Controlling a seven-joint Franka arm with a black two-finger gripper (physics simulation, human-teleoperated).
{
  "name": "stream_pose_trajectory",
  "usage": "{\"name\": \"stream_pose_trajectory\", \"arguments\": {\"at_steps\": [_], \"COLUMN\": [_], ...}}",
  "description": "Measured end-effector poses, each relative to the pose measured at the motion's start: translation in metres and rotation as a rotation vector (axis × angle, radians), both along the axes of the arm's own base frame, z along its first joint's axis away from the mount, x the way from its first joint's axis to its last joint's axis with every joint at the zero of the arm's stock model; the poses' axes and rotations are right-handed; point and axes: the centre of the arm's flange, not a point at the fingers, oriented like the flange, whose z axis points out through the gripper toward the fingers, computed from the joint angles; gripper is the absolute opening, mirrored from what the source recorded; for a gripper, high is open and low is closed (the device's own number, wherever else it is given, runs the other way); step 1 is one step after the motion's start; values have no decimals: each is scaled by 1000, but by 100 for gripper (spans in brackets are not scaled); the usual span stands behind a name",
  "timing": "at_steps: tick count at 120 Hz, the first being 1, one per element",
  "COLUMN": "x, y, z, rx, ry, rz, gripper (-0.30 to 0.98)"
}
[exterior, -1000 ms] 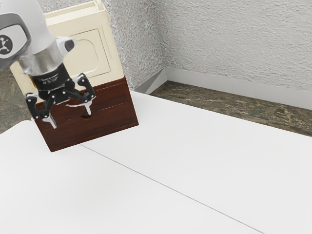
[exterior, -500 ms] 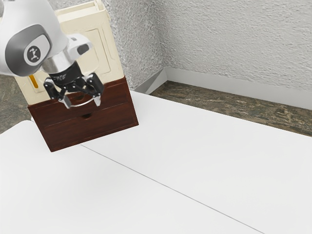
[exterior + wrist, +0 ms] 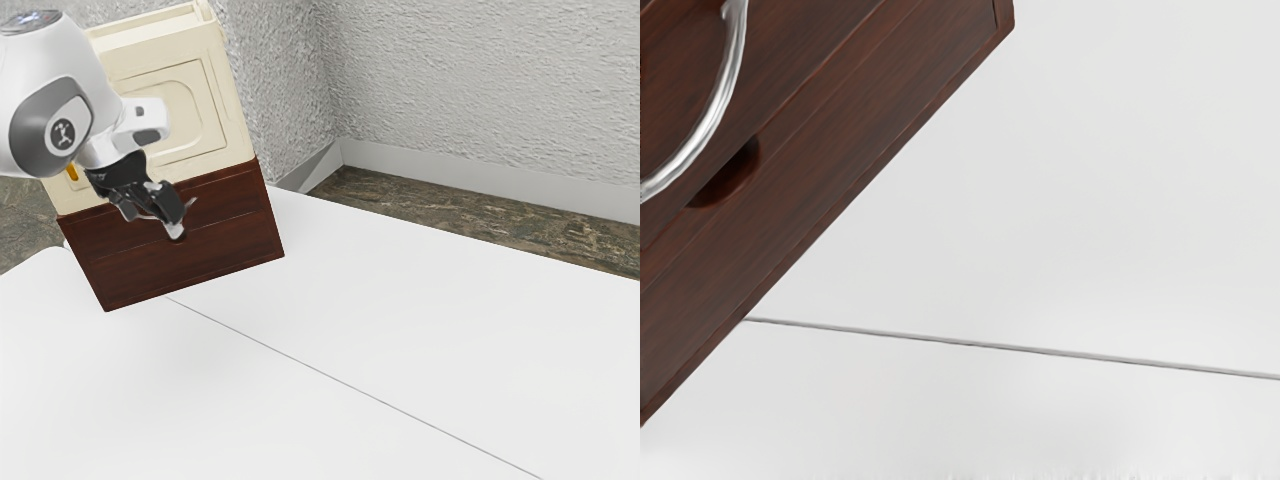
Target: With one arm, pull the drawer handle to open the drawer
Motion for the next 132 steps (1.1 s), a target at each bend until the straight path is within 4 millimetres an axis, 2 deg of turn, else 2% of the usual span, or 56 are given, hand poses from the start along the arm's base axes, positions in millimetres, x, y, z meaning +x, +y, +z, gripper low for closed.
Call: {"name": "stream_pose_trajectory", "arguments": {"at_steps": [31,66,81,96,121,132], "x": [21,32,46,45,49,48], "y": [12,14,28,48,47,56], "z": [-23,-26,-25,-30,-35,-41], "rx": [37,79,93,99,110,108], "ry": [9,8,-3,7,17,25], "rz": [-190,-339,-383,-398,-458,-464], "gripper": [69,69,69,69,69,69]}}
